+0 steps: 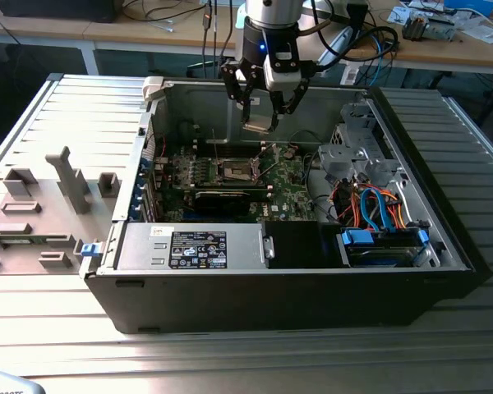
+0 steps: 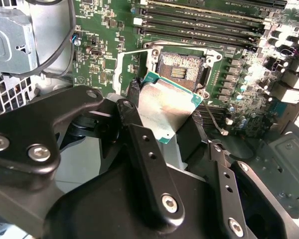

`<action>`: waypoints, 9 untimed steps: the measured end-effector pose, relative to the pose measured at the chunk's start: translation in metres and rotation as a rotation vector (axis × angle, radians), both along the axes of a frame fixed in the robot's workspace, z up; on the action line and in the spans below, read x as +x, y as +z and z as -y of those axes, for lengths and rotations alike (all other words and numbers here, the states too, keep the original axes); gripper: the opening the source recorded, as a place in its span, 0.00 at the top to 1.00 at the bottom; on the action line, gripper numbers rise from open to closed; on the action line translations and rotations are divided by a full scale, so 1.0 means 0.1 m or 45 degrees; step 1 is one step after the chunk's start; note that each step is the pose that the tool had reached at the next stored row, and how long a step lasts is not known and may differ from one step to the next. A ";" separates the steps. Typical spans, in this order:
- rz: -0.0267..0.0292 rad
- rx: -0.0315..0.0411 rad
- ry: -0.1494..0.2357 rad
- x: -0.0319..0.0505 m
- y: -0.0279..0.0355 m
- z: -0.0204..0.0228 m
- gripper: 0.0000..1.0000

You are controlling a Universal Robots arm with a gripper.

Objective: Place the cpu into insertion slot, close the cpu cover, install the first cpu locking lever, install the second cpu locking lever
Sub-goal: 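Place the cpu into insertion slot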

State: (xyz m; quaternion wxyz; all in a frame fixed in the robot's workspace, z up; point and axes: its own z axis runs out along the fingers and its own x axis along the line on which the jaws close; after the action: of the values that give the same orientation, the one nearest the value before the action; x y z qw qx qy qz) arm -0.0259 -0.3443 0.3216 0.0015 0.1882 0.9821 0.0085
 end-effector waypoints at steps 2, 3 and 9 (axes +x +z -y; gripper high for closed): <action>0.0000 -0.0002 -0.006 0.000 0.000 0.000 0.46; 0.0000 -0.0002 -0.009 0.000 0.000 0.000 0.46; 0.0000 -0.0002 -0.027 0.000 0.000 0.000 0.46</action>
State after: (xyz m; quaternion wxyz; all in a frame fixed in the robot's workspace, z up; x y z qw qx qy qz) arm -0.0259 -0.3443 0.3216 0.0016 0.1985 0.9801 0.0084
